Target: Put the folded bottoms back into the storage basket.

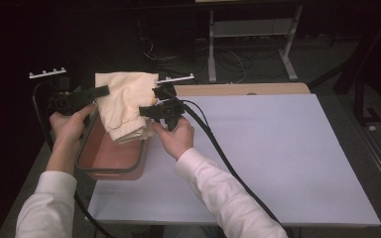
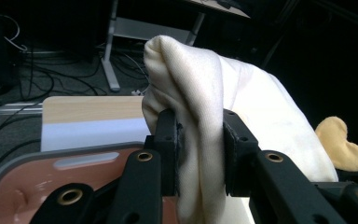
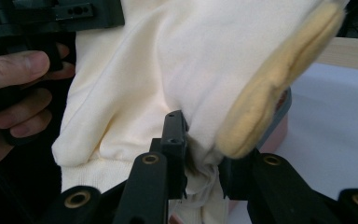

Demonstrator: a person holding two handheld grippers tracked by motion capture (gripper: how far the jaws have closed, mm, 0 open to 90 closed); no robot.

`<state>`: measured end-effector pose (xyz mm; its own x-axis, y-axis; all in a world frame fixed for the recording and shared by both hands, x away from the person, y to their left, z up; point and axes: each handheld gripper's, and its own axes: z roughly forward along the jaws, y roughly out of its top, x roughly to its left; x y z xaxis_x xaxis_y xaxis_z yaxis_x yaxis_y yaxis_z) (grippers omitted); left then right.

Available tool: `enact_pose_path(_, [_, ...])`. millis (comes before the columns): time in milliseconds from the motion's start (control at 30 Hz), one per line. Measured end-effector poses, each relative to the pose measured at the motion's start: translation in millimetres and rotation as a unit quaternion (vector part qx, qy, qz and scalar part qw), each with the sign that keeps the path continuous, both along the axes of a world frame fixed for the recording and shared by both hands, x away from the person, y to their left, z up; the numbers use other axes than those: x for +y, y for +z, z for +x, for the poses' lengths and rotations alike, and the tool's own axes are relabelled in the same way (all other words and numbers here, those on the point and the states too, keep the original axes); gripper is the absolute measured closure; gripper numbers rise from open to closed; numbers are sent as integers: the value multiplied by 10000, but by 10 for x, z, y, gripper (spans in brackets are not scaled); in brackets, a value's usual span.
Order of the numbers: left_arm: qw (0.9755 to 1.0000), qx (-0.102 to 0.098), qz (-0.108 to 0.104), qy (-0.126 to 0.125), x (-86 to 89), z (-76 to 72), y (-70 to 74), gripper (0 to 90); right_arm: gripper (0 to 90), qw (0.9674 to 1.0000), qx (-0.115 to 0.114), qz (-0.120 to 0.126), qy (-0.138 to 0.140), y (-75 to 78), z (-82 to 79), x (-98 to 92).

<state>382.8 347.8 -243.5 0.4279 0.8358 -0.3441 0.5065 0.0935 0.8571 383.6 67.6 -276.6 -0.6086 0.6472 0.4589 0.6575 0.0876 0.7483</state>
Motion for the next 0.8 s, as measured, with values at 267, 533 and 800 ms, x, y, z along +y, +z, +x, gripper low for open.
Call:
enact_pose_path(267, [10000,18,41,79,125,-29,-81,709,735,9999,-17,-37,92,-80,3,148])
enact_pose_path(533, [9998,75,48,156,203,-38,-210,709,734,9999,36,-78,121,-208,13,274])
enact_pose_path(800, [9996,121,66,233,298,-46,-298,710,734,9998,135,-39,141,-331,30,386])
